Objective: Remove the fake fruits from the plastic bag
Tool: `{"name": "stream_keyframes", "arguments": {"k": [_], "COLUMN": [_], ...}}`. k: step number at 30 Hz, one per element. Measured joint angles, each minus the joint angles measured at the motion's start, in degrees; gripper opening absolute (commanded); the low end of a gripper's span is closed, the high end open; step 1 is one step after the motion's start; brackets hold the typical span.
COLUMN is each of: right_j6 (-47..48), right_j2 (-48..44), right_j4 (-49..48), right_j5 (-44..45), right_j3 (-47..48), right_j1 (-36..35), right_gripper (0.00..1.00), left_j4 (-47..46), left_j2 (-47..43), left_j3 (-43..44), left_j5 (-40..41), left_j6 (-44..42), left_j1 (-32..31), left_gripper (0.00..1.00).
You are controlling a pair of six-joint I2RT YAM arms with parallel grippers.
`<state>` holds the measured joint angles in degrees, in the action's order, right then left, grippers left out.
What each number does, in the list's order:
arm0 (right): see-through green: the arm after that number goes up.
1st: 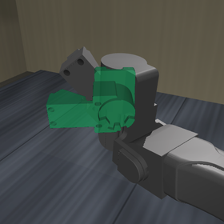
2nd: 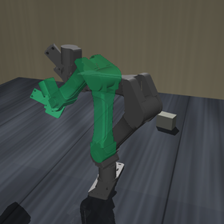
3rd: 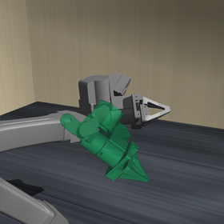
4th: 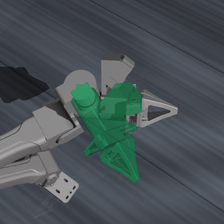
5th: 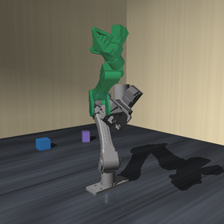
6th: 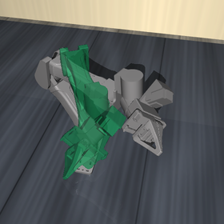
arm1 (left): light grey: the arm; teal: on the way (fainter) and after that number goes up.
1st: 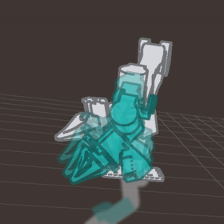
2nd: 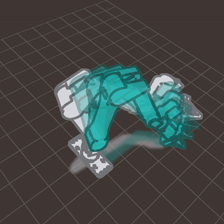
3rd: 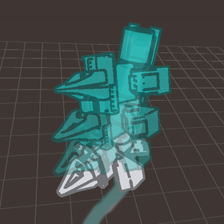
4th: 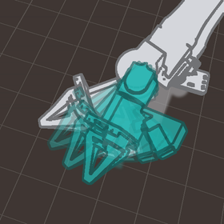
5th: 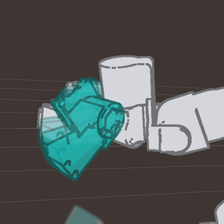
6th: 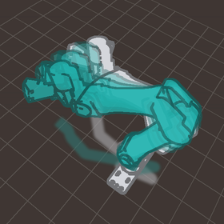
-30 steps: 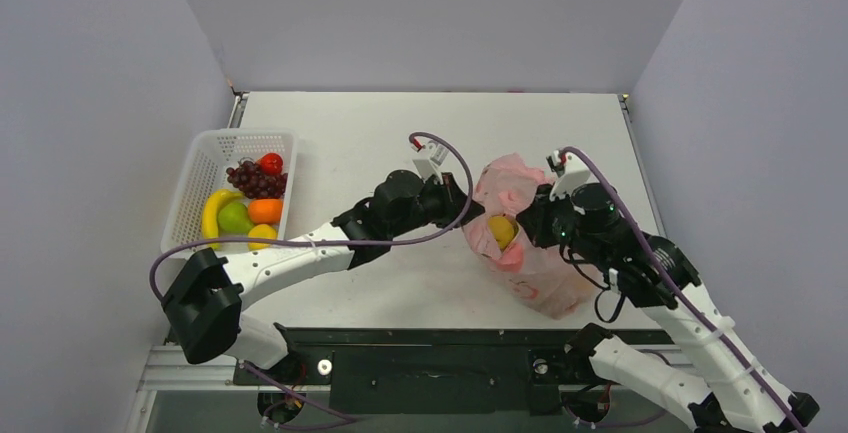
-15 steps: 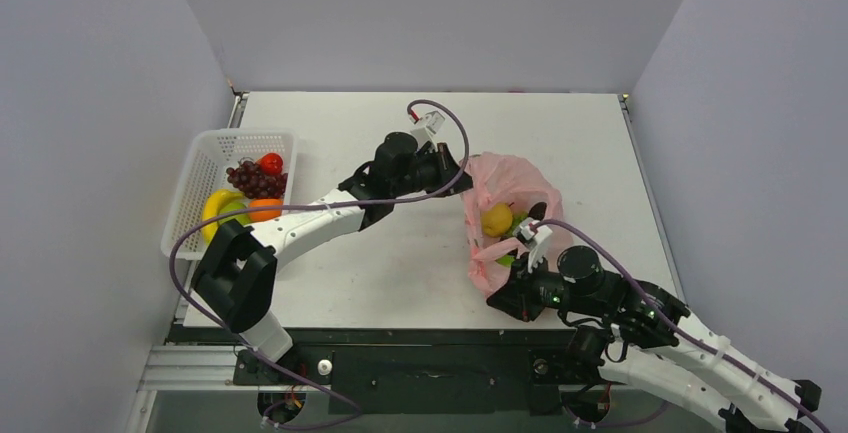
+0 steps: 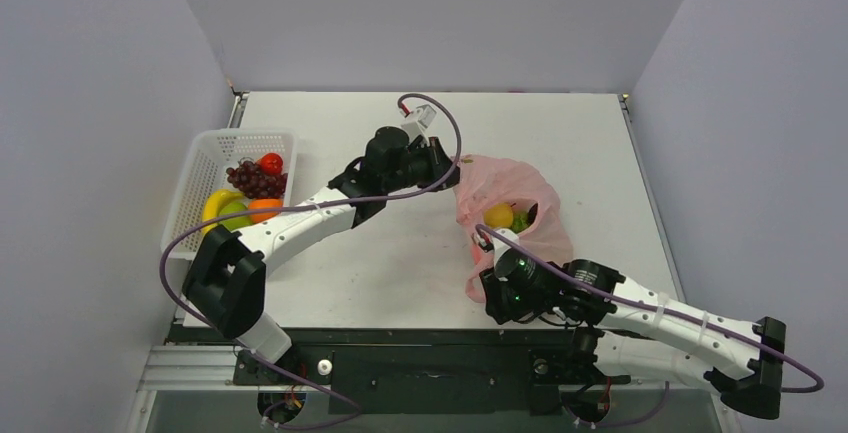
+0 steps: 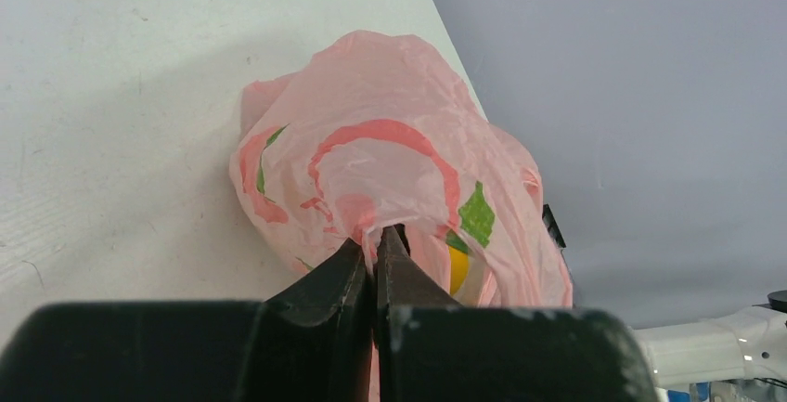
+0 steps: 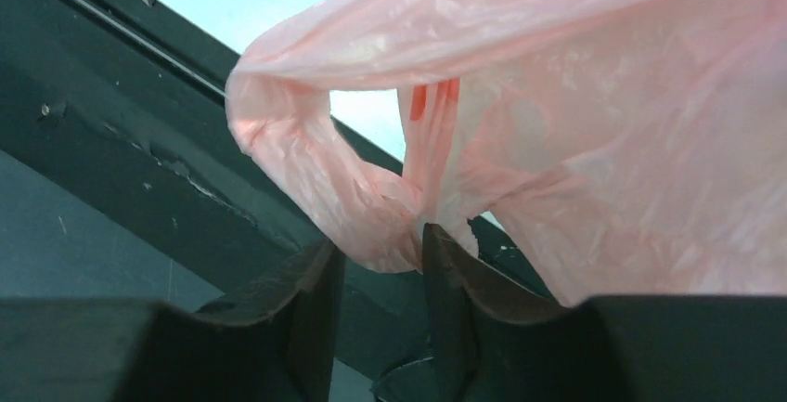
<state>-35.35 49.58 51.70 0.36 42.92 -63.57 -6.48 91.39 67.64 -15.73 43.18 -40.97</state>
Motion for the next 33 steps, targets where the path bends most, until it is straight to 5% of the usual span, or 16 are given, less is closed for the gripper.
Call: {"name": "stream_keyframes", "arguments": {"k": [4,17,23,33], "right_j6": [-0.59,-3.72,-7.17,-6.91], "right_j2": [-2.4,-9.11,-5.33,5.79], "right_j4": [3.17,8.7,11.56,7.89], "right_j5": [2.84,18.69,29.2,28.35], "right_j3": [3.72,16.96,20.81,21.79], "right_j1": [-0.28,0.98,8.94,11.34], "right_gripper": [0.62,0.87,0.91,0.9], "left_j4": [-0.68,-0.98,0.0,1.97], "left_j2": [-0.74,-7.45,-13.2,-27.23], "left_j3": [-0.31,-6.08,-8.98,-20.87], "left_j5": [0.04,0.02,0.0,-0.87], "left_j6": [-0.2,-1.53,-2.38,-1.25], "left_j1": [0.55,0.96,0.96,-3.48], "left_gripper": [0.11,0.52,0.58,0.71]}}
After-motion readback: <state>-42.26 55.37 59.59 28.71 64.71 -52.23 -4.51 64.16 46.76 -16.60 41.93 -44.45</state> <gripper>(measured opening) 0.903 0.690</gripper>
